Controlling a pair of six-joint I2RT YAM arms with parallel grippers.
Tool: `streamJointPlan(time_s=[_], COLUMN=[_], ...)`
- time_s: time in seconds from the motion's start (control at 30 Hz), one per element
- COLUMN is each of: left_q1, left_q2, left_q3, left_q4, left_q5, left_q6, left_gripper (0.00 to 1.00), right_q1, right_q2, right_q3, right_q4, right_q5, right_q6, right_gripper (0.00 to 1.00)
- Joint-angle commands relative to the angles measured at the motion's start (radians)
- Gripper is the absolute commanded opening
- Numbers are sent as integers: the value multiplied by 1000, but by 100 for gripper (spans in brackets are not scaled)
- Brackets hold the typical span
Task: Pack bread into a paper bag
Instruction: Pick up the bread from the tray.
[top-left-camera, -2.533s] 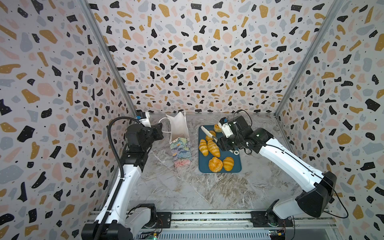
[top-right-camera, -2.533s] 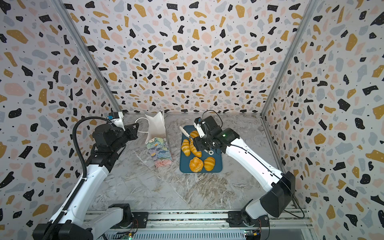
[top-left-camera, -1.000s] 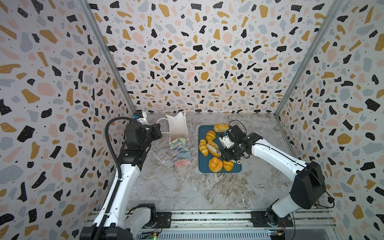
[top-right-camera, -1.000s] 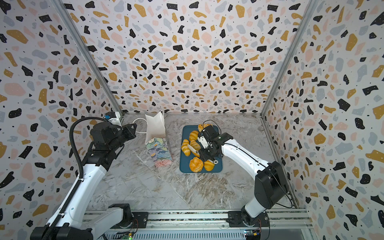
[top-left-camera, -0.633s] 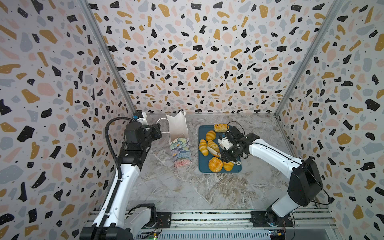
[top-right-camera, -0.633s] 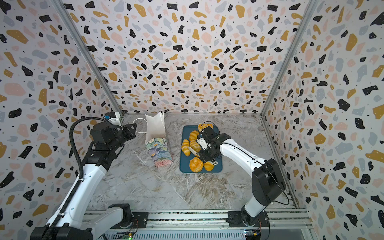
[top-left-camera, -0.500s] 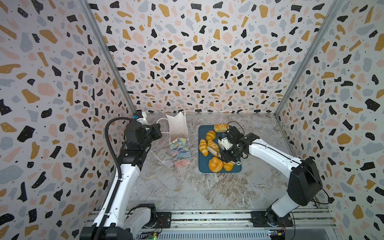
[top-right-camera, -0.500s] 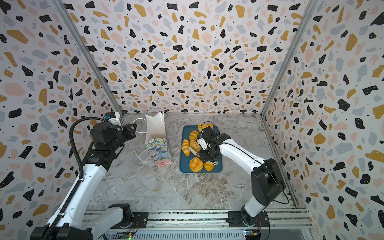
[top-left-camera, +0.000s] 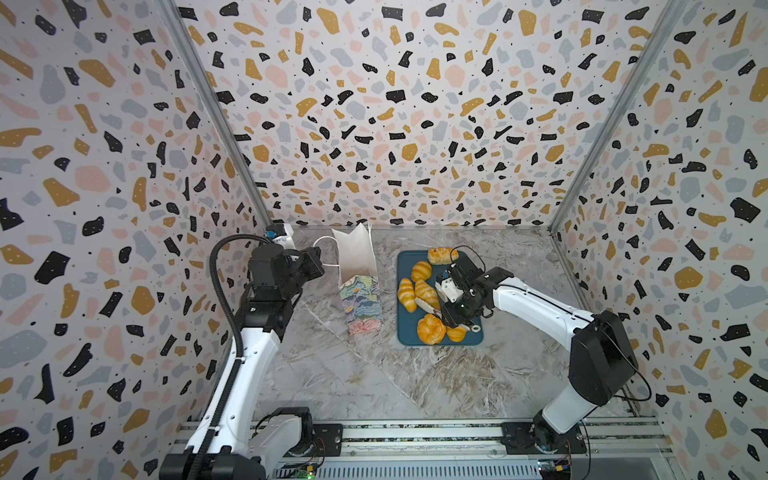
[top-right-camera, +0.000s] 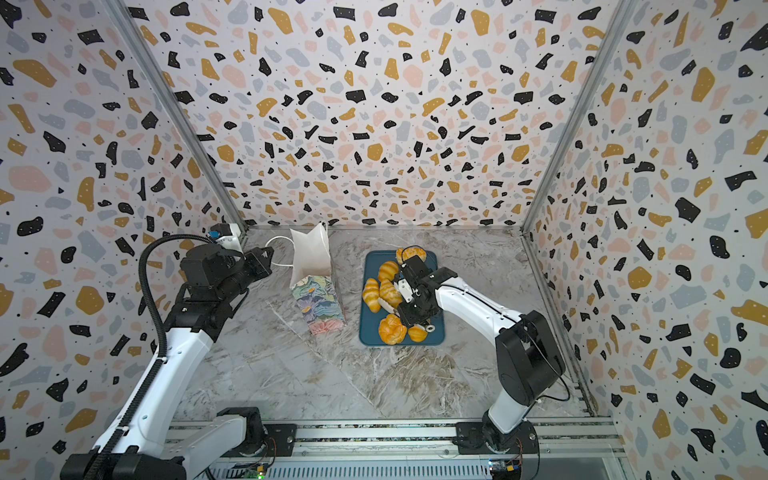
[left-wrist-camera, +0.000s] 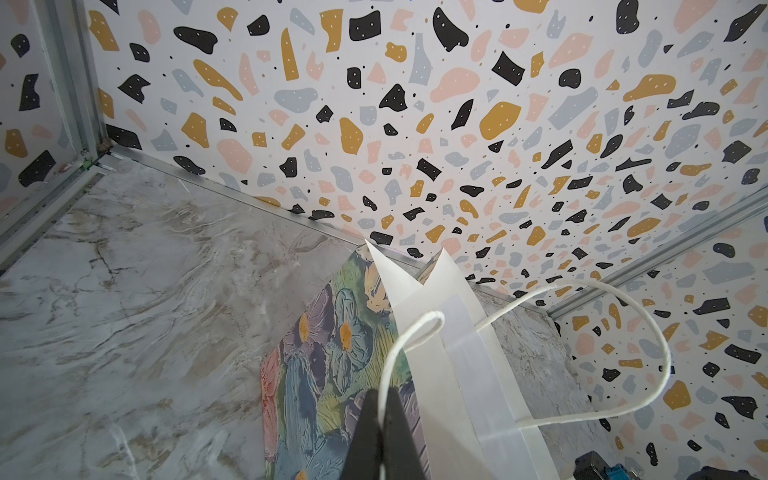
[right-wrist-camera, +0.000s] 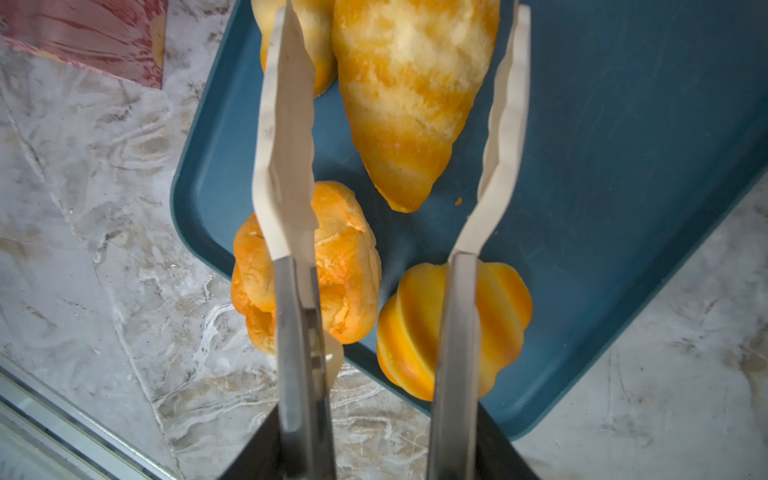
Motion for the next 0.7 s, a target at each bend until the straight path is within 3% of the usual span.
streamJointPlan(time_s=[0.0,0.47,0.67], left_q1=[4,3,4], left_q2=[-19,-19,-23], left_q3=[1,-5,-8], left_q4=[6,24,24], left_q5=[5,18,18], left_q6=[-2,-17,-18], left_gripper=[0,0,0], right_q1=[-10,-20,-20], right_q2=[-3,22,10], right_q3=[8,11,10], right_q4=[12,22,19], right_q5=[-13,-53,-56], right_q6=[10,4,4], right_gripper=[54,49,42])
